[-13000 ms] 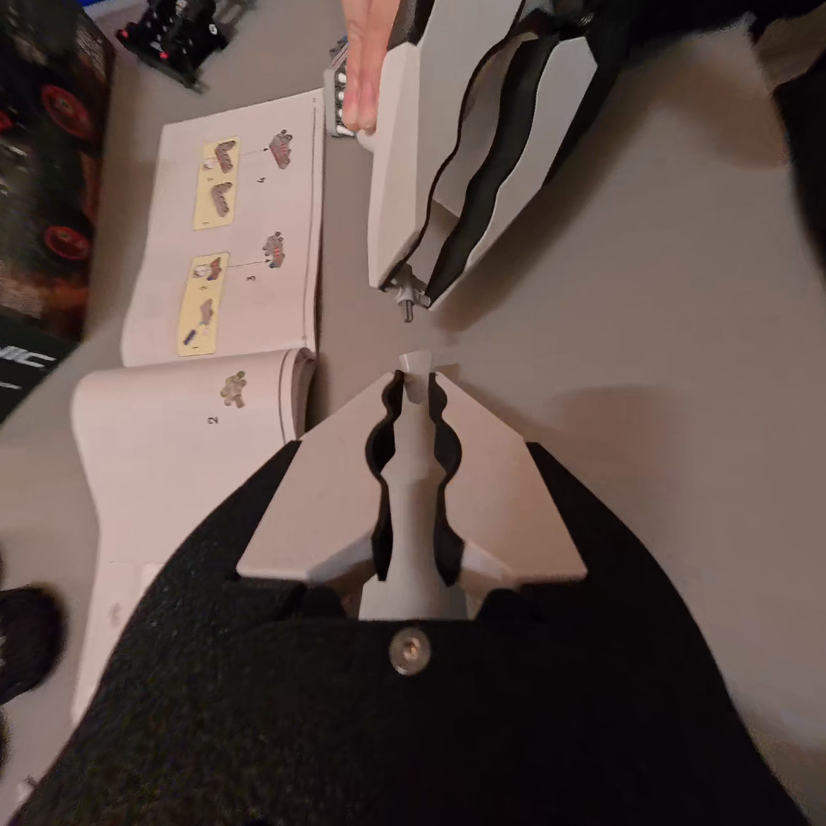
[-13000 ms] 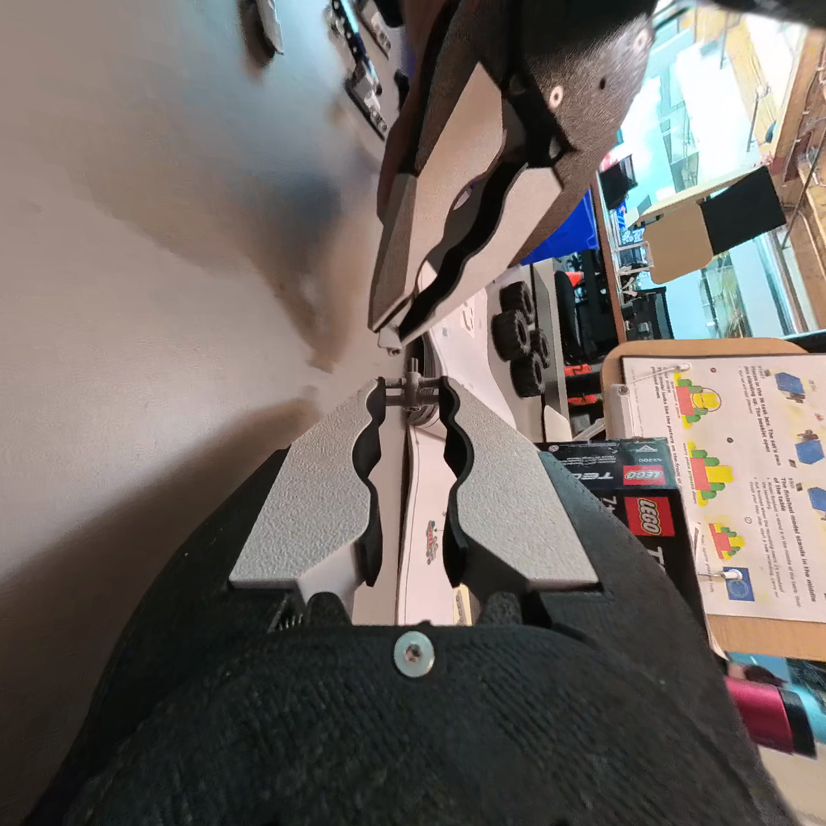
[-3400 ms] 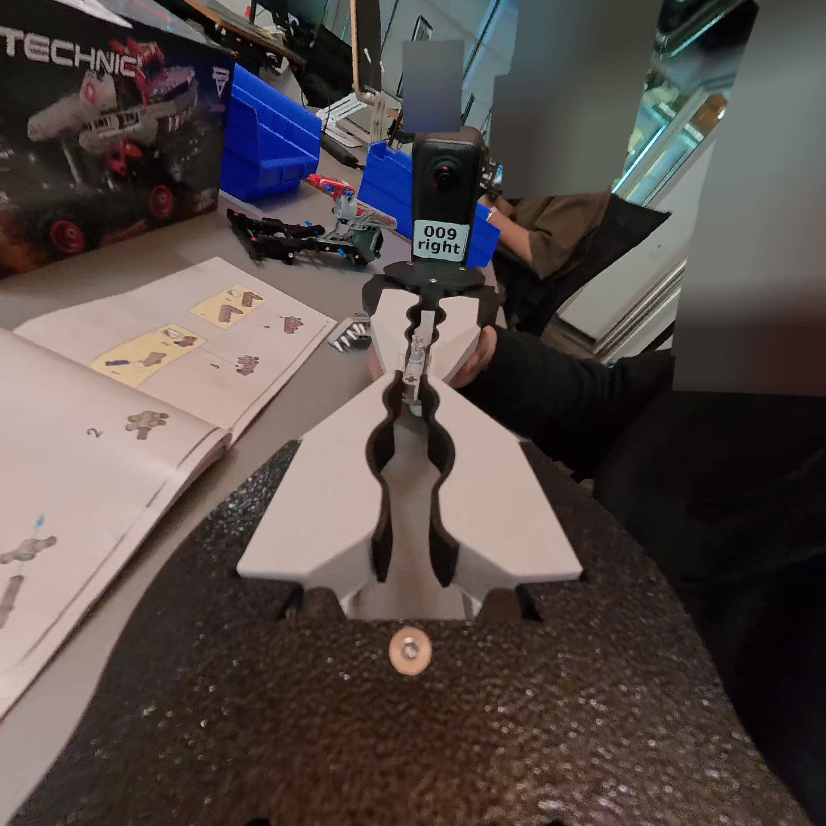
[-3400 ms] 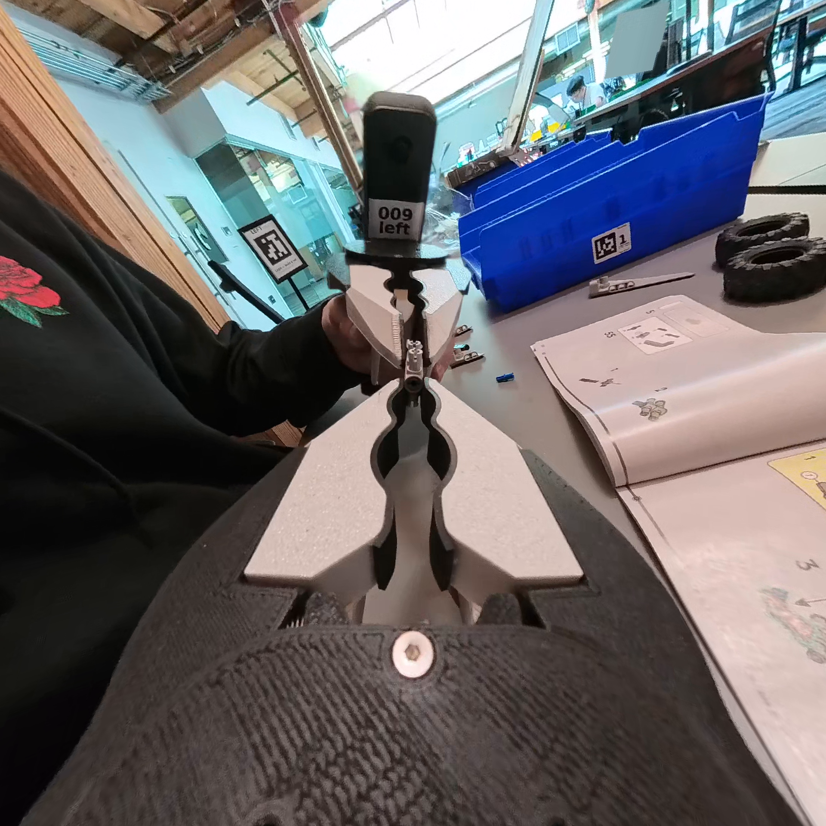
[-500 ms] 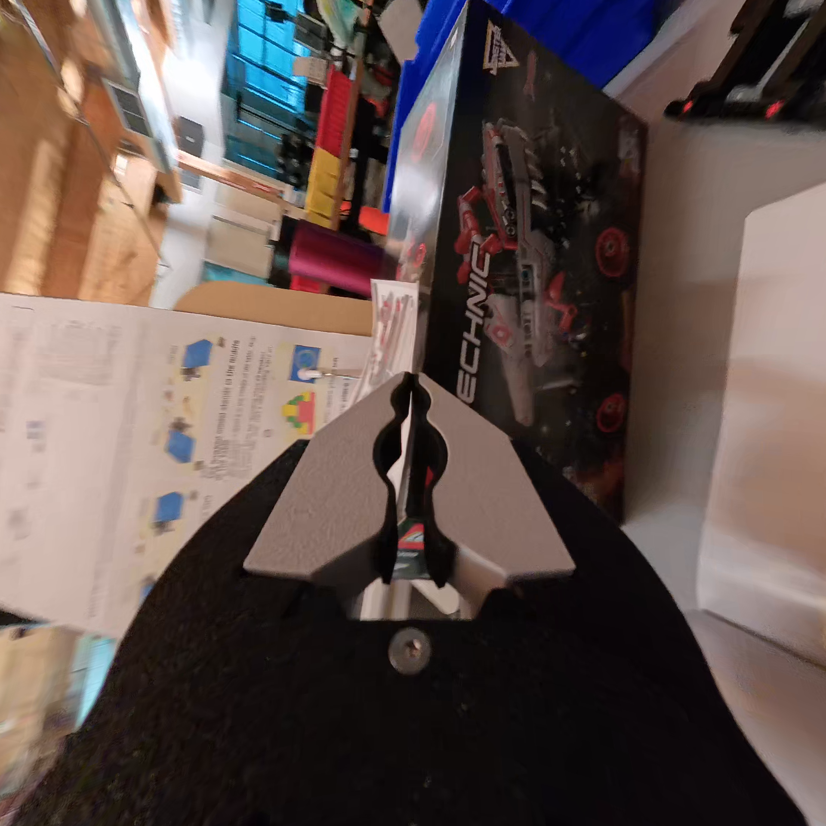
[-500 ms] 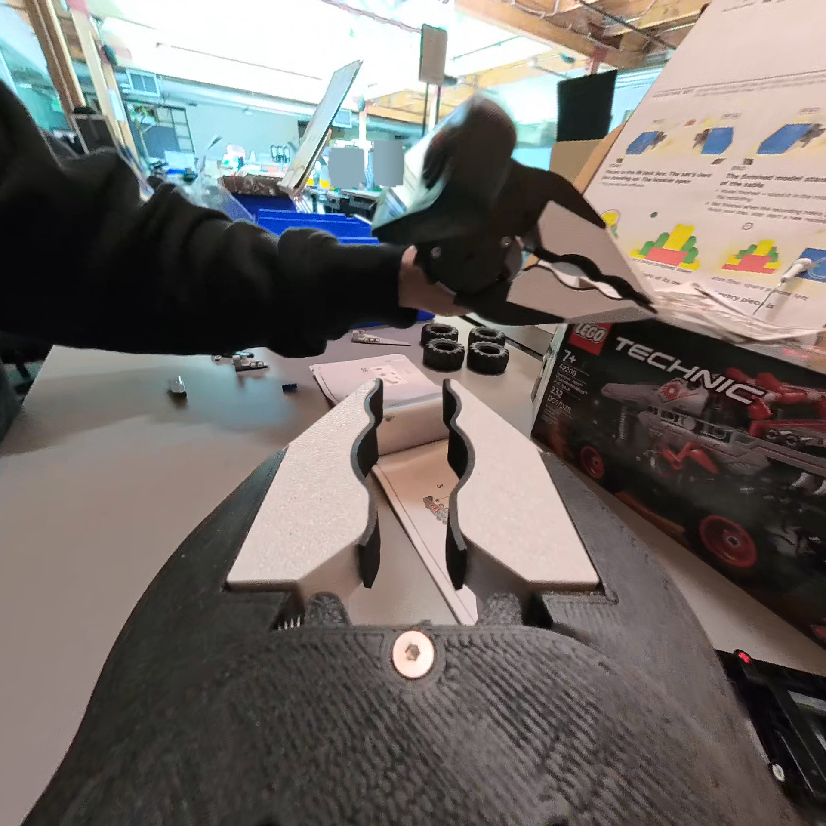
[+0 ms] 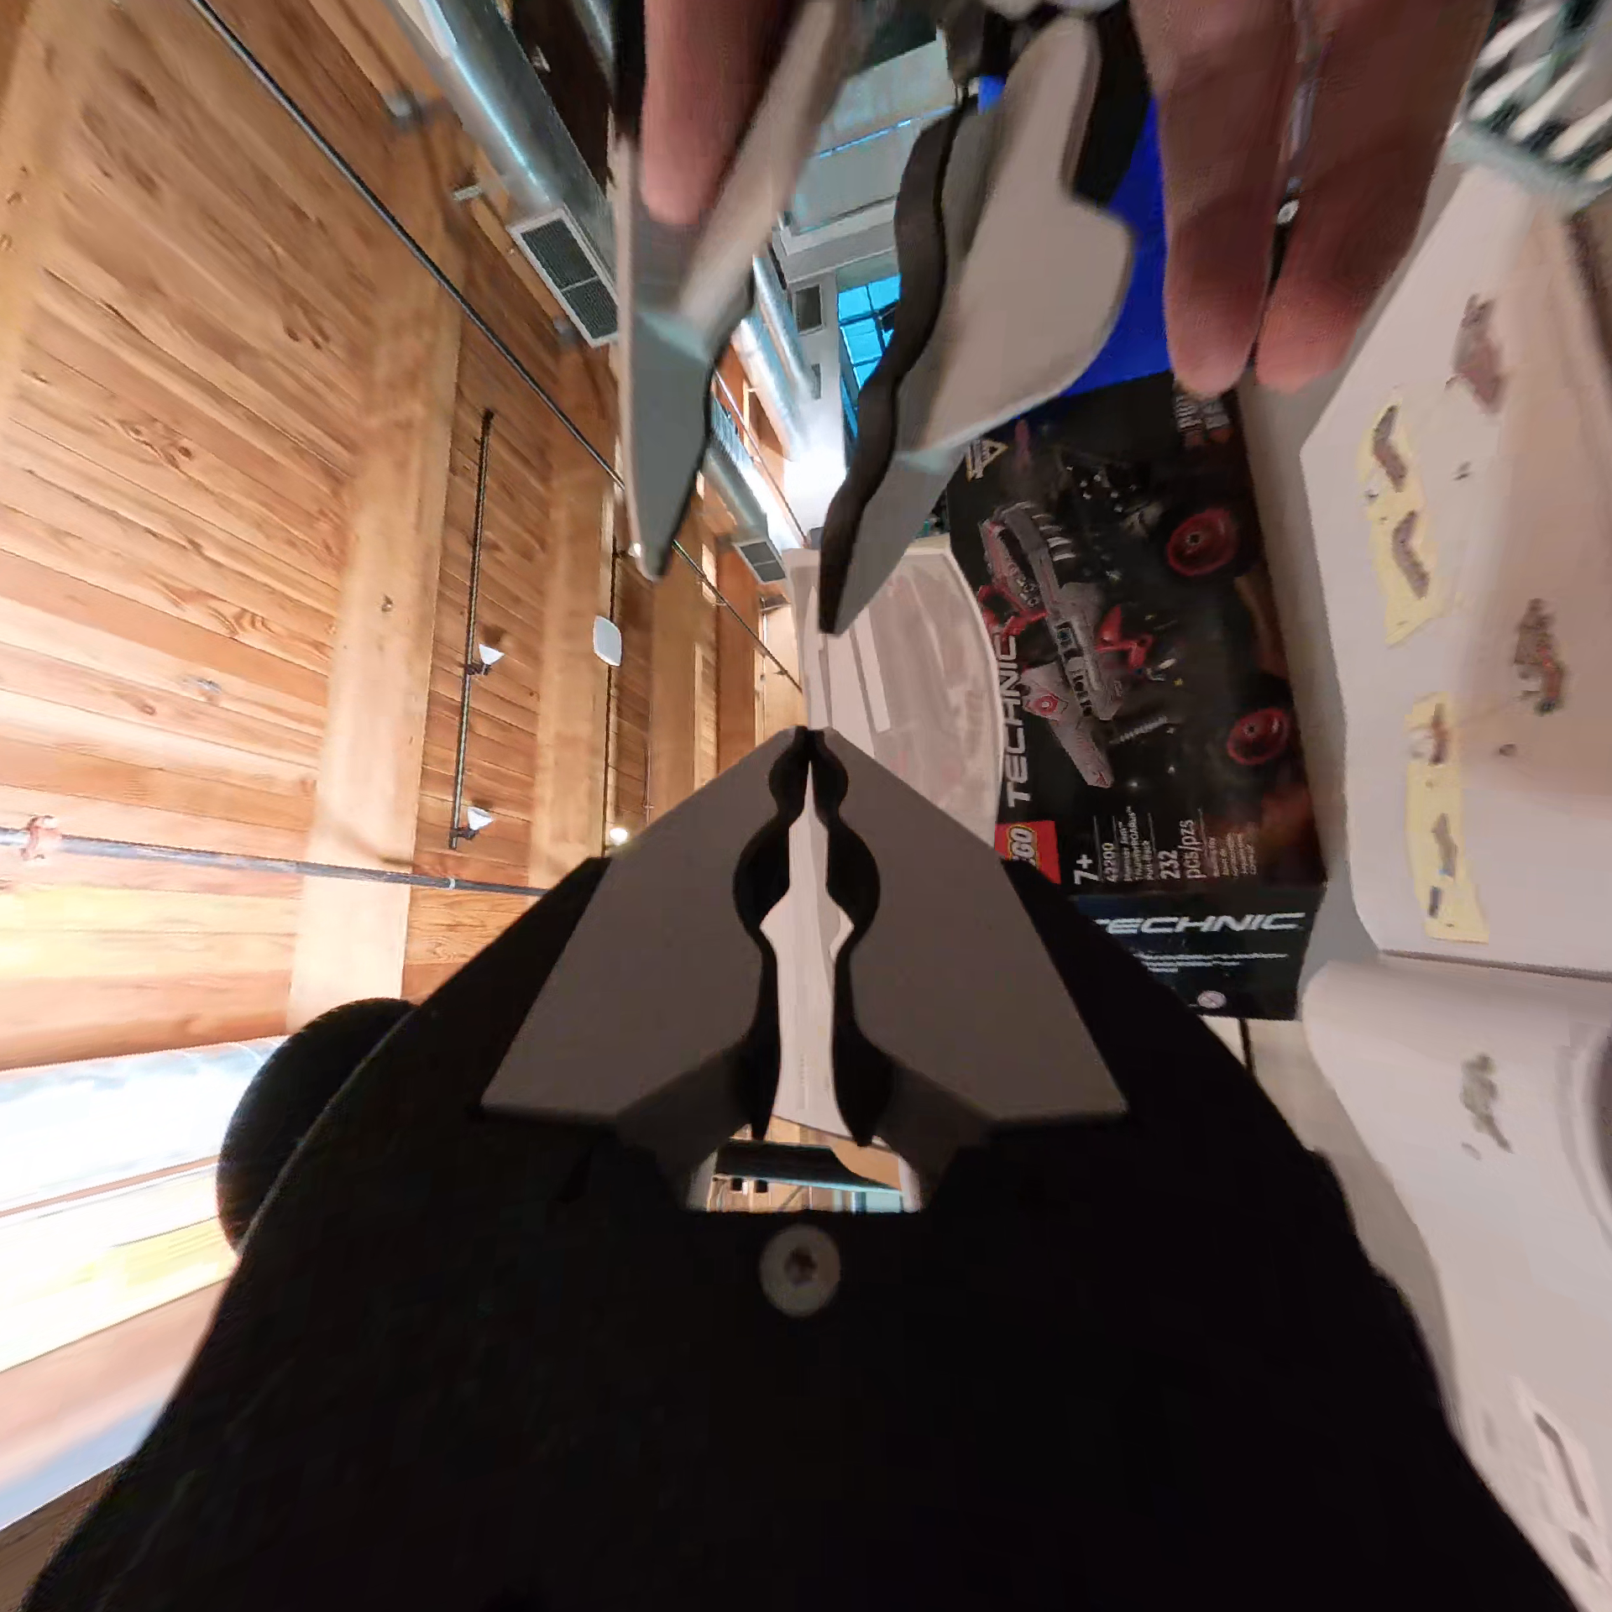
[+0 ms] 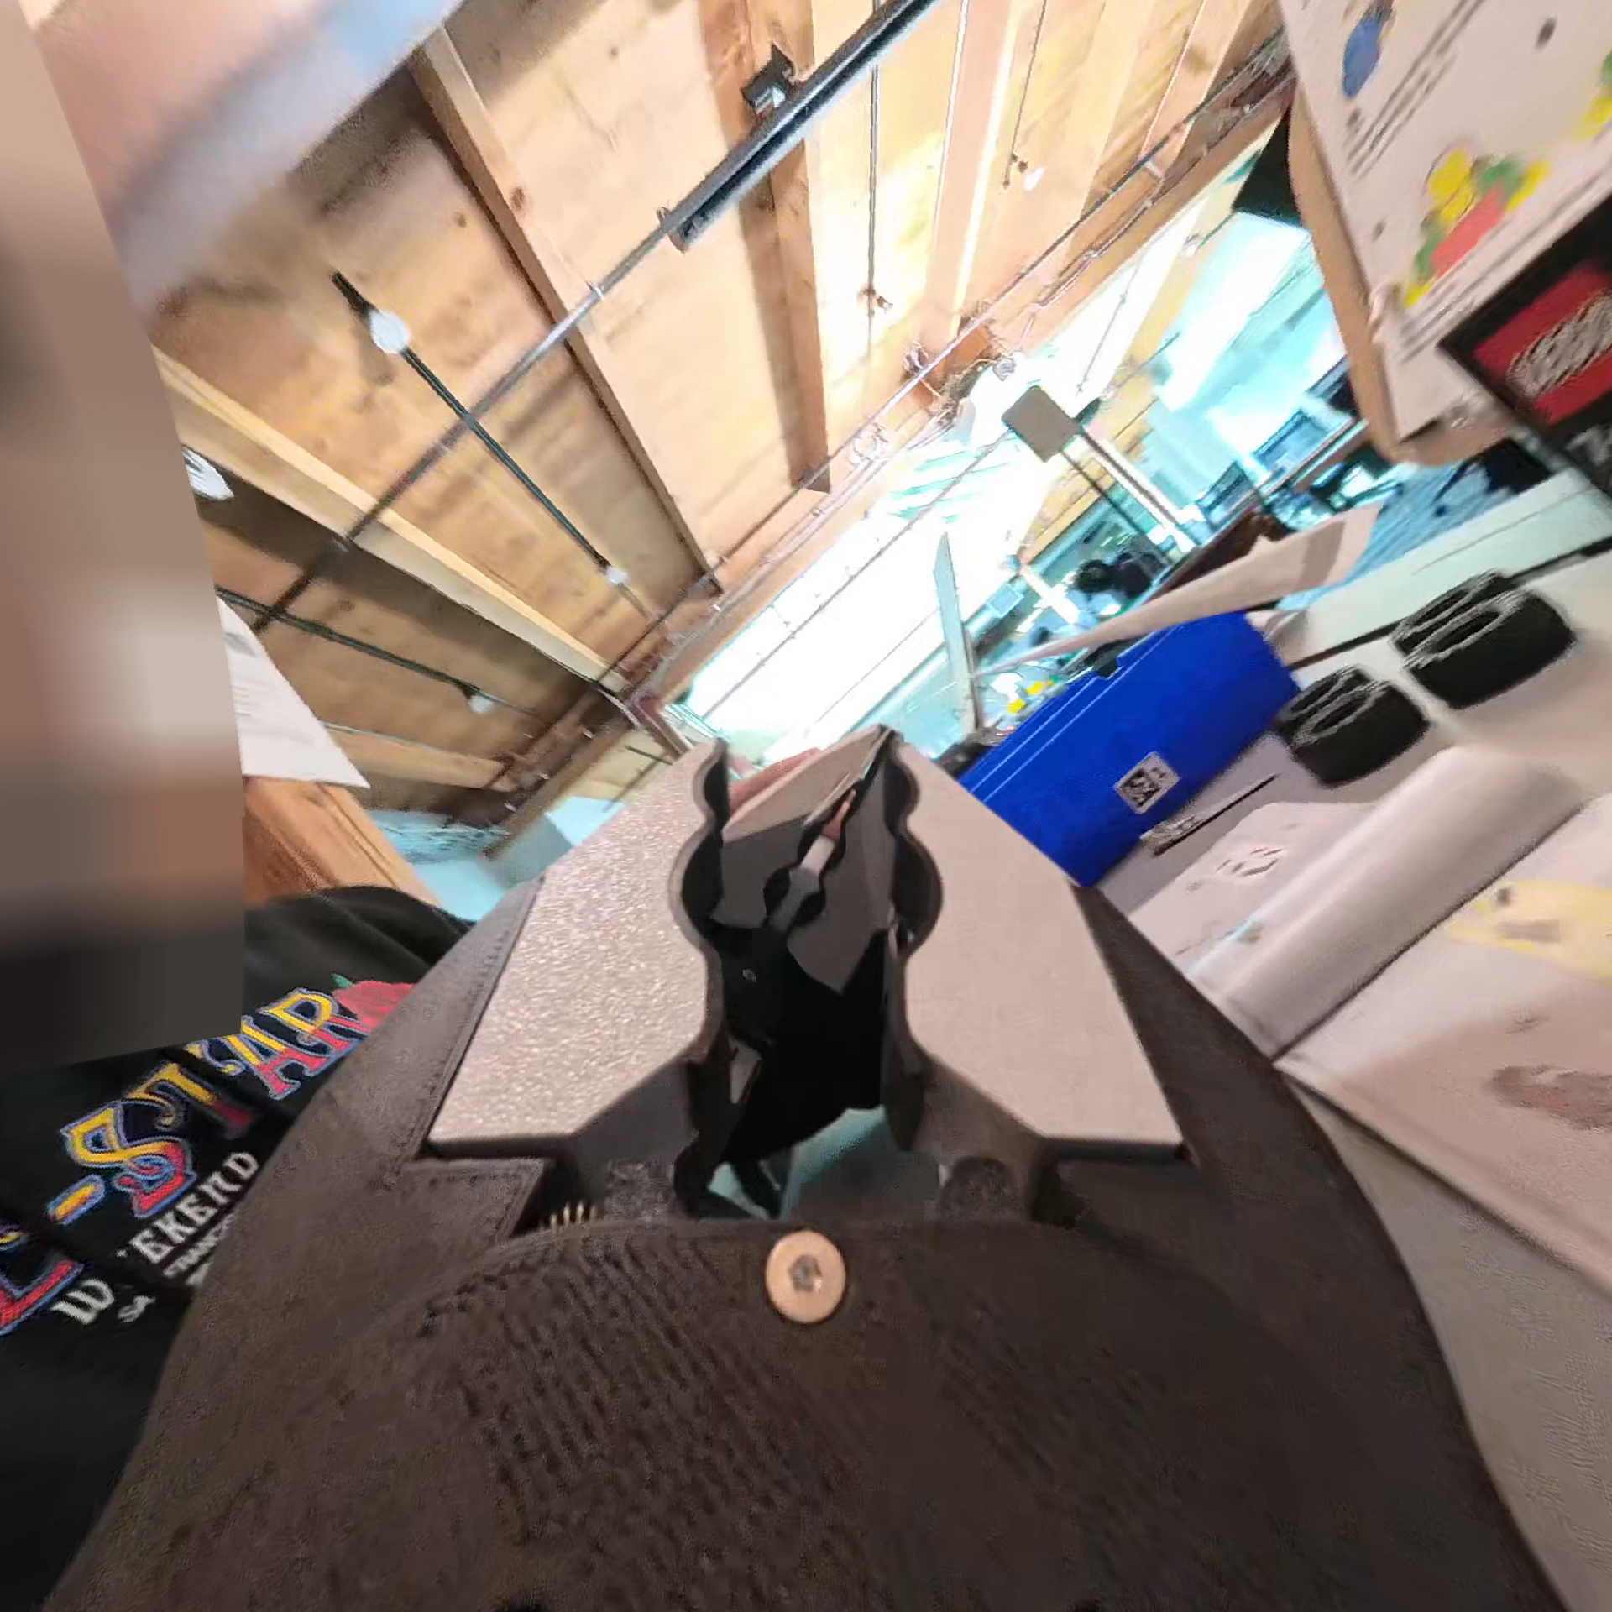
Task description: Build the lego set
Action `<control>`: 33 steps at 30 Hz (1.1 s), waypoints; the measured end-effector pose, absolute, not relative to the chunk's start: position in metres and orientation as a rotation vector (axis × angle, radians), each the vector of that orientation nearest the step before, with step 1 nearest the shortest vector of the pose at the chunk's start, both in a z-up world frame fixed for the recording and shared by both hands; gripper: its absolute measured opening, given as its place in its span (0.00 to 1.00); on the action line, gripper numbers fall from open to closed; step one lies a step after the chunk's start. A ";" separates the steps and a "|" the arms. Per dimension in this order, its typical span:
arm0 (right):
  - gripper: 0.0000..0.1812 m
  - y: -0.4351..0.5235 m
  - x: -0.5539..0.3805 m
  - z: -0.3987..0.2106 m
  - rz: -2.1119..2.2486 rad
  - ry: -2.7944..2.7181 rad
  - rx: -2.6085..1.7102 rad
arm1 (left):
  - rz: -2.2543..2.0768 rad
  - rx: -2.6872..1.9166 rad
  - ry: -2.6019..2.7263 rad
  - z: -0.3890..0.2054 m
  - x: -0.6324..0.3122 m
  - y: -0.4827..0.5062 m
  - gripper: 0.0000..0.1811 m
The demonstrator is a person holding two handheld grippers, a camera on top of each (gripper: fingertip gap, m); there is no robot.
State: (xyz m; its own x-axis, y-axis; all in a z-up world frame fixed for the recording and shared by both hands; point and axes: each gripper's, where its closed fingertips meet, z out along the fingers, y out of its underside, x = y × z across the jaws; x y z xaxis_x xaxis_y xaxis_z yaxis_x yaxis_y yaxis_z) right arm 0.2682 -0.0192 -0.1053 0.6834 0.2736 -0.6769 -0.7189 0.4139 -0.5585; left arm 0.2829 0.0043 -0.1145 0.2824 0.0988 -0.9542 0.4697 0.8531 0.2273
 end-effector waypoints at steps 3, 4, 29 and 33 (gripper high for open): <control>0.09 -0.009 0.255 -0.120 0.699 0.581 -0.989 | -0.283 0.522 1.293 -0.123 0.262 0.003 0.00; 0.03 -0.007 0.249 -0.121 0.703 0.572 -0.998 | -0.284 0.520 1.297 -0.125 0.257 0.003 0.01; 0.00 -0.032 0.171 -0.142 0.708 0.497 -1.121 | -0.550 0.466 1.337 -0.137 0.197 0.020 0.00; 0.05 -0.031 0.173 -0.142 0.689 0.530 -1.112 | -0.501 0.456 1.291 -0.136 0.199 0.024 0.00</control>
State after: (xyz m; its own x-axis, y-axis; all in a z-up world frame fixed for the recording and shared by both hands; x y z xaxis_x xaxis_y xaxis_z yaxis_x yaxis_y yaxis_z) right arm 0.1733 -0.0310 -0.1418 0.6805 0.2333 -0.6946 -0.7312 0.2773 -0.6233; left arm 0.1988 0.0243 -0.1356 0.1995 -0.0955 -0.9752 0.5874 0.8082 0.0410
